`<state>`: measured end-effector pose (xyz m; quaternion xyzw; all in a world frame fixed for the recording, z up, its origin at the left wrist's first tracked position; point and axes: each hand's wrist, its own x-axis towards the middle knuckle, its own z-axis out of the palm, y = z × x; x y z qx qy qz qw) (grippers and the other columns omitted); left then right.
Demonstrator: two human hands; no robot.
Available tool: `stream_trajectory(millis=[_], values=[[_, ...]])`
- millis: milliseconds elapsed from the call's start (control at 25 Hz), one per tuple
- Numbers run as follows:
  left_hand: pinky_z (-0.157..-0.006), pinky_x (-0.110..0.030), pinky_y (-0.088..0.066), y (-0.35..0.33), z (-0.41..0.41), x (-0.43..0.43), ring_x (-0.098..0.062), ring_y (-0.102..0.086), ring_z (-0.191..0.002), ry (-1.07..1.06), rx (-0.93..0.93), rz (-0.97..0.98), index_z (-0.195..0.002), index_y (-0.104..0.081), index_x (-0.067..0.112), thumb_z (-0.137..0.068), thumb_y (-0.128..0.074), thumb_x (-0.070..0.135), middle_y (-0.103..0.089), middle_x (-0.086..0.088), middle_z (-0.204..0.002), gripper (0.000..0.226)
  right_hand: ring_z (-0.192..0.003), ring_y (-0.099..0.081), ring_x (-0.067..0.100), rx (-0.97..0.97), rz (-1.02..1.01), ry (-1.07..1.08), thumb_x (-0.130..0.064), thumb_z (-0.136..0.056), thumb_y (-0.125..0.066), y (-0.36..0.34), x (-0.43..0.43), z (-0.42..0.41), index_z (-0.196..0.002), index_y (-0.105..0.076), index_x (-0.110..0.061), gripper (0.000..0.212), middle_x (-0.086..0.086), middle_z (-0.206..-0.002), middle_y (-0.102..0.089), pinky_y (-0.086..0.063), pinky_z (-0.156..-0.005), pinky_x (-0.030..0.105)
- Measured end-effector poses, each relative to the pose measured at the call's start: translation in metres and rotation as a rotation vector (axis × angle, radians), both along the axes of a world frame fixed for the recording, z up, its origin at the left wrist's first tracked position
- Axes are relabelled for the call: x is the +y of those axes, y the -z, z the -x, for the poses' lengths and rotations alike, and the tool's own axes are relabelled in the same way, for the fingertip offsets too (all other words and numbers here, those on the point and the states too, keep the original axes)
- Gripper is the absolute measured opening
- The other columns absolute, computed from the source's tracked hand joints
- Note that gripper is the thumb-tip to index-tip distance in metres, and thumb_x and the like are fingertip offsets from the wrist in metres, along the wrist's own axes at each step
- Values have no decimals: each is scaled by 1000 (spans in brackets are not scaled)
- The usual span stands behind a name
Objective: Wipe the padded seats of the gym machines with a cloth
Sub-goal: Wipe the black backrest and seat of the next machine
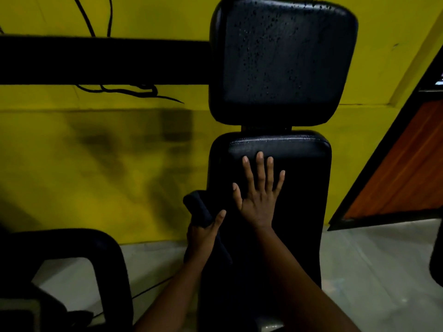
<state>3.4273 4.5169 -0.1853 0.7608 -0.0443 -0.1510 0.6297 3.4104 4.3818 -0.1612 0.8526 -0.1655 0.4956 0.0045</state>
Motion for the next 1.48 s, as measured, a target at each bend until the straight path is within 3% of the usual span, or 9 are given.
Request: stream_trajectory(millis=[120,280,400,600,720,840,960,1080,1480], values=[[-94,-52,-45,-6,-1,-1,-42,-54,-113,17,-14,37,-128,-49,-1,-46,-53,87,-56,-29,-124,121,-145,8,17,92,-15,-43,-48,-97,-21,25,10,20,-149,3,-32,59,-6,-157,16,-2,-116,48],[-106,-42,-39,-15,-9,-6,-24,-48,-127,-29,-153,121,-141,-39,13,-33,-44,97,-51,-9,-138,137,-146,2,19,153,-175,-31,-44,-99,-19,128,53,58,-149,-3,-30,54,-3,-158,8,-7,-115,49],[-105,-43,-40,13,-10,-3,-26,-49,-125,-69,-173,122,-136,-45,8,-26,-37,102,-53,-12,-135,146,-146,4,20,155,-174,17,-43,-100,-18,175,60,57,-150,-1,-28,54,-2,-158,9,-1,-116,48],[-87,-55,-48,113,8,14,-42,-58,-106,-90,-6,3,-116,-57,-2,-30,-43,101,-61,-27,-112,135,-145,8,18,22,-106,62,-43,-99,-15,194,51,36,-150,2,-28,55,-3,-158,12,5,-116,45],[-89,-41,-49,150,15,26,-26,-62,-102,-103,84,65,-104,-64,15,-30,-52,96,-67,-7,-102,110,-145,8,17,-6,-86,59,-44,-99,-14,198,53,36,-149,2,-27,56,-4,-158,13,5,-116,45],[-77,-31,-45,163,24,32,-15,-61,-85,-101,183,183,-78,-56,31,-30,-59,90,-59,9,-80,77,-145,9,17,20,-96,62,-44,-99,-14,191,52,36,-149,3,-28,55,-5,-157,15,5,-116,45],[-93,-35,-48,167,21,36,-17,-62,-103,0,187,244,-103,-63,29,-37,-53,93,-66,4,-105,92,-145,9,17,83,-147,39,-43,-100,-17,200,65,52,-149,4,-29,55,-6,-157,17,4,-117,45],[-107,-41,-39,164,7,36,-16,-52,-123,80,193,332,-133,-48,27,-46,-51,92,-55,1,-134,109,-146,5,18,107,-231,6,-42,-100,-18,249,94,72,-149,1,-28,54,-6,-158,12,-3,-116,48],[-113,-43,-30,309,31,61,-21,-47,-130,23,512,383,-139,-45,21,-62,-58,81,-50,-7,-141,99,-146,3,15,-18,-236,2,-43,-98,-11,289,98,65,-149,-4,-30,53,-10,-158,8,1,-117,45]])
